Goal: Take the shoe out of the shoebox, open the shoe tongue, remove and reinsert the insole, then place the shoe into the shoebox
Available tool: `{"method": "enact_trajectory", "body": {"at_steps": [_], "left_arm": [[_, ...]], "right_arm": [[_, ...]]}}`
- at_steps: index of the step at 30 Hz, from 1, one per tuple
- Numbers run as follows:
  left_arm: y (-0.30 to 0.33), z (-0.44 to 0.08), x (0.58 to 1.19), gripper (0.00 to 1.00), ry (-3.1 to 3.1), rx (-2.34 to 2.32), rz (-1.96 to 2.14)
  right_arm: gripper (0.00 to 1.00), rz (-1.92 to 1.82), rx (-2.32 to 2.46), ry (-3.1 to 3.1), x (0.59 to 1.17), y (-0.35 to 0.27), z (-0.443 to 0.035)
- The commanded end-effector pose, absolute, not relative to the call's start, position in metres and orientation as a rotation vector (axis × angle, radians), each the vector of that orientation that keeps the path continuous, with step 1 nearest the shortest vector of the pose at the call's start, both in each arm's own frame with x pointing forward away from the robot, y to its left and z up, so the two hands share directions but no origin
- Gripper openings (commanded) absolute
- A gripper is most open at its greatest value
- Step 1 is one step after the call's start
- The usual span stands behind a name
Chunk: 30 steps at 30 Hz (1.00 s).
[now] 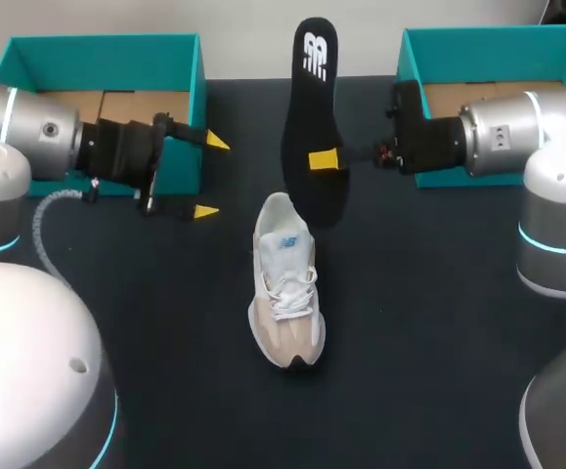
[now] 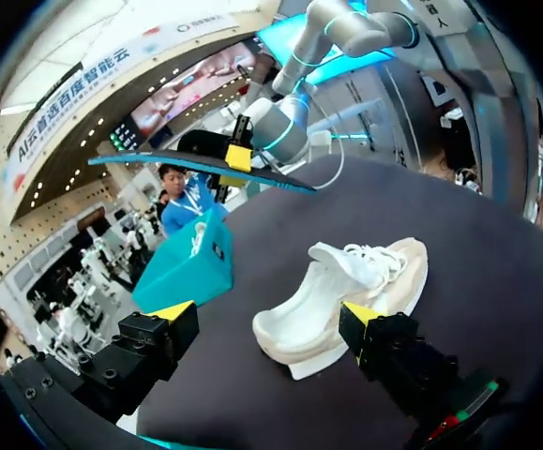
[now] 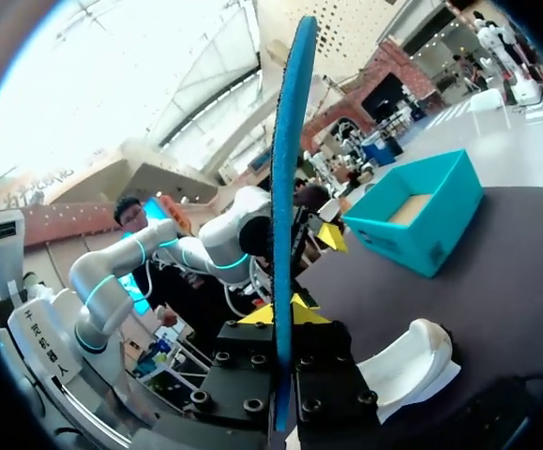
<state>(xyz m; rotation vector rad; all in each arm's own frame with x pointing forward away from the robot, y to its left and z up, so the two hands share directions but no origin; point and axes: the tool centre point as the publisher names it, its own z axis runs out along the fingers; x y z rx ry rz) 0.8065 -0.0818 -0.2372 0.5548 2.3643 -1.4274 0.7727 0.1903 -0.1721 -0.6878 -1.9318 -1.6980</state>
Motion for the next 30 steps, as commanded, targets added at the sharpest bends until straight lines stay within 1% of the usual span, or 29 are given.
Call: {"method": "enact_trajectory", "body": {"at_steps": [1, 24, 30], "left_arm": [[-0.083, -0.235, 0.806, 1.00, 2.716, 0.325, -1.383], [-0.083, -0.235, 0.806, 1.00, 2.716, 0.325, -1.383], [-0.086, -0.240, 0.800, 1.00, 2.732, 0.361, -1.330]], "right_arm": [[0.00, -1.680, -0.665, -1.938, 0.780, 0.194, -0.171], [0.00, -1.680, -0.665, -1.938, 0.780, 0.194, -0.171], [0.00, -1.744, -0.591, -2.069, 0.796, 0.188, -0.182]]}}
